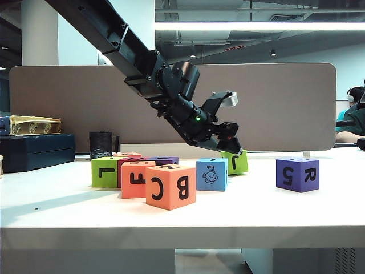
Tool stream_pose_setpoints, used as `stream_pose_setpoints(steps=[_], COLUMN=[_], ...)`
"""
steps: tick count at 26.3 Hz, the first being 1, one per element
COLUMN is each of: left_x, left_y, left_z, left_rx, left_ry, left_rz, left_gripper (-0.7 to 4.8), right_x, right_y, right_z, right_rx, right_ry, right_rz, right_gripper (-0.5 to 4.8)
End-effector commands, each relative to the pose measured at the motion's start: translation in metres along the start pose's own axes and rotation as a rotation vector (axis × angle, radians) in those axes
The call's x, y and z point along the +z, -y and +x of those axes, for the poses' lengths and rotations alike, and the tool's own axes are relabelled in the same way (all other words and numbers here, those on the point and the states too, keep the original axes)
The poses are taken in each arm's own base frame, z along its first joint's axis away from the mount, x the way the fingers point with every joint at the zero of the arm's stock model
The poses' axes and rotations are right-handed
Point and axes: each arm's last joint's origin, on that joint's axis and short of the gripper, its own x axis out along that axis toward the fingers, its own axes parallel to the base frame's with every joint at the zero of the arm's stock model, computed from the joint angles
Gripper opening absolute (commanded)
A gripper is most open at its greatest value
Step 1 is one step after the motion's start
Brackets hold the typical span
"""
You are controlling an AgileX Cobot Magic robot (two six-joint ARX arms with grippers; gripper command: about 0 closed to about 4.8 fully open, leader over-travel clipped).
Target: Select the appropriate blocks from the scattered letter blocks on the table and arrange them in a row to spell out "TURING".
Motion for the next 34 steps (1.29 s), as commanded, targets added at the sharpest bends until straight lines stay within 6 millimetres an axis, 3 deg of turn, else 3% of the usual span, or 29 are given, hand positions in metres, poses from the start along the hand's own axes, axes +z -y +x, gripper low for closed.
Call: stream_pose_setpoints(steps=[1, 10, 18, 28, 34], left_x=[0.000, 0.000, -0.003, 0.024, 0.030], left_y=[-0.005, -0.002, 0.013, 0.046, 0.051], left_z=[-0.004, -0.004, 0.000, -0.004, -0.006], left_rx=[0.000, -0.049, -0.114, -0.156, -0.119], left_ry=[-0.011, -0.008, -0.069, -0.046, -0.047], left_rz=[-0.007, -0.011, -0.029, -0.017, -0.018], left_gripper=[3.63, 3.61, 3.61, 3.61, 3.62], right_x=[0.001, 0.001, 0.001, 0.002, 0.002], right_y=[-0.002, -0.002, -0.002, -0.002, -0.002], right_z=[-0.002, -0.002, -0.002, -0.002, -0.002], right_rx=[0.003, 0.003, 0.003, 0.004, 0.004], right_ry=[0.023, 0.023, 0.023, 0.027, 0.029], right_rz=[-0.021, -0.024, -0.024, -0.027, -0.028], right_gripper=[-0.01, -0.01, -0.01, -0.01, -0.01])
